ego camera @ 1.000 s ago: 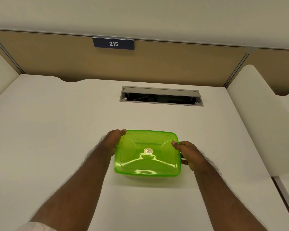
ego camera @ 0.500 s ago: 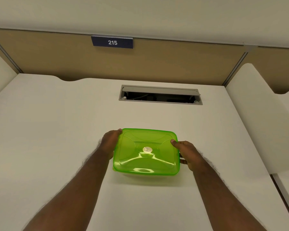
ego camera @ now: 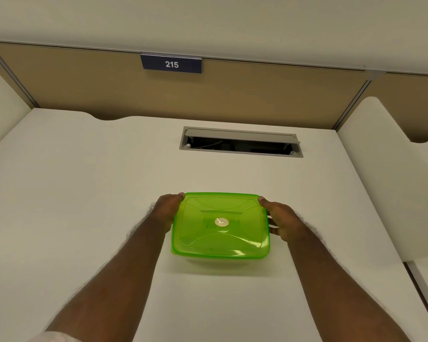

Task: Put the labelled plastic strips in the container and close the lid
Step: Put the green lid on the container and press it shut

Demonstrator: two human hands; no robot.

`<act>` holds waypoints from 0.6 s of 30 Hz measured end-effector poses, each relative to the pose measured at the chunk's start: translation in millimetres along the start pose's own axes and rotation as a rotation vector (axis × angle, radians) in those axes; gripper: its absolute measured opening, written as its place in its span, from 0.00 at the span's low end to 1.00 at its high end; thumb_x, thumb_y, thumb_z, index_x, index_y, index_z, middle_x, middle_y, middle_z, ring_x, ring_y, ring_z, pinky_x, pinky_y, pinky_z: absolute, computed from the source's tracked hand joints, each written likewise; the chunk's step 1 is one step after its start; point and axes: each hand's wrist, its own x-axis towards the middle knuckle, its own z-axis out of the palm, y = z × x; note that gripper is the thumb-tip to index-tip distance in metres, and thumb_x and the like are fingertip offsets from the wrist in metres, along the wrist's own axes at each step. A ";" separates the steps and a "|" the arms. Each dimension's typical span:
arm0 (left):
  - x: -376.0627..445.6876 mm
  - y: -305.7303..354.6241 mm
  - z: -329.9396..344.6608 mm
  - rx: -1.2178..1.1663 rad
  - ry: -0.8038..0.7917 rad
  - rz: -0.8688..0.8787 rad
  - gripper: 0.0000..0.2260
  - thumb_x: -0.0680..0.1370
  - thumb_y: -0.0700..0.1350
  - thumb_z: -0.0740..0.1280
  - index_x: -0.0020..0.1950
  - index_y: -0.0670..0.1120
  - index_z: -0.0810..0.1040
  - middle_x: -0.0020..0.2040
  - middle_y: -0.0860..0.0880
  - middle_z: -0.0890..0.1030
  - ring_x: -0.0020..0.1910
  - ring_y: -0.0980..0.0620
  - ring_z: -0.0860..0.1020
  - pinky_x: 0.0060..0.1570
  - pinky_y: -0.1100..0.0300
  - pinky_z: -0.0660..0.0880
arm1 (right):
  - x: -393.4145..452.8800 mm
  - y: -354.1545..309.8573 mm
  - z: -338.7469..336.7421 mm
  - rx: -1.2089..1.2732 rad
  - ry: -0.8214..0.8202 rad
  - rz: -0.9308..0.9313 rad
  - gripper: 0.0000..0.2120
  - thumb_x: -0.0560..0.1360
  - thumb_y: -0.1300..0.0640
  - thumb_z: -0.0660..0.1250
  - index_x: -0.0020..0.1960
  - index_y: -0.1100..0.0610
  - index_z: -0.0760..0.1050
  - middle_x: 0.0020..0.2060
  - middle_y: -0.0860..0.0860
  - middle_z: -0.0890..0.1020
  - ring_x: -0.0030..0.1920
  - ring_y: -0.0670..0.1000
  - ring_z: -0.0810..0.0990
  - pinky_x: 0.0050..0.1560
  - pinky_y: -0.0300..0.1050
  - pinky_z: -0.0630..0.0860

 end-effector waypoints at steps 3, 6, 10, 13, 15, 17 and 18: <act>4.8 1.0 -0.1 -0.013 -0.036 -0.039 0.18 0.79 0.47 0.67 0.64 0.39 0.74 0.58 0.40 0.77 0.52 0.44 0.73 0.51 0.51 0.71 | 3.1 -8.1 -5.3 -0.033 -0.027 0.036 0.13 0.73 0.49 0.70 0.50 0.59 0.77 0.44 0.53 0.81 0.43 0.51 0.79 0.41 0.47 0.76; 8.8 0.1 -0.6 -0.004 -0.035 -0.051 0.18 0.78 0.47 0.67 0.64 0.39 0.74 0.63 0.39 0.77 0.53 0.44 0.73 0.51 0.50 0.71 | 6.2 -11.8 -6.1 -0.060 -0.031 0.061 0.10 0.74 0.52 0.69 0.48 0.58 0.76 0.42 0.52 0.80 0.43 0.51 0.78 0.48 0.50 0.75; 11.7 -0.1 -0.3 -0.007 -0.022 -0.059 0.19 0.78 0.47 0.68 0.65 0.38 0.73 0.62 0.38 0.76 0.60 0.40 0.75 0.54 0.49 0.71 | 11.8 -11.3 -5.3 -0.051 -0.019 0.089 0.07 0.75 0.55 0.69 0.49 0.58 0.76 0.41 0.52 0.79 0.44 0.51 0.77 0.53 0.51 0.74; 17.1 -0.4 -1.4 -0.019 -0.011 -0.066 0.20 0.78 0.46 0.67 0.66 0.37 0.73 0.55 0.39 0.76 0.54 0.42 0.74 0.52 0.50 0.70 | 17.1 -11.7 0.8 -0.055 -0.015 0.099 0.05 0.75 0.57 0.68 0.47 0.58 0.75 0.39 0.52 0.79 0.44 0.52 0.76 0.54 0.52 0.72; 16.5 -1.2 -0.3 -0.023 0.007 -0.039 0.19 0.78 0.45 0.68 0.64 0.36 0.74 0.58 0.38 0.76 0.57 0.40 0.75 0.53 0.50 0.70 | 16.4 -11.5 1.8 -0.035 -0.017 0.090 0.04 0.75 0.57 0.68 0.46 0.58 0.75 0.40 0.52 0.78 0.44 0.52 0.76 0.52 0.51 0.72; 12.6 -2.2 0.7 -0.011 0.045 0.028 0.16 0.77 0.46 0.69 0.60 0.37 0.77 0.57 0.39 0.78 0.53 0.42 0.75 0.49 0.51 0.71 | 14.8 -10.9 2.0 0.003 -0.013 0.071 0.06 0.75 0.56 0.68 0.48 0.59 0.76 0.41 0.53 0.79 0.45 0.52 0.76 0.48 0.51 0.74; 9.5 -3.7 0.7 -0.004 0.063 0.076 0.14 0.77 0.47 0.69 0.55 0.38 0.79 0.53 0.40 0.79 0.50 0.44 0.75 0.48 0.51 0.71 | 12.9 -9.9 2.0 0.015 -0.009 0.051 0.07 0.75 0.55 0.68 0.49 0.59 0.76 0.43 0.53 0.79 0.46 0.53 0.76 0.46 0.50 0.75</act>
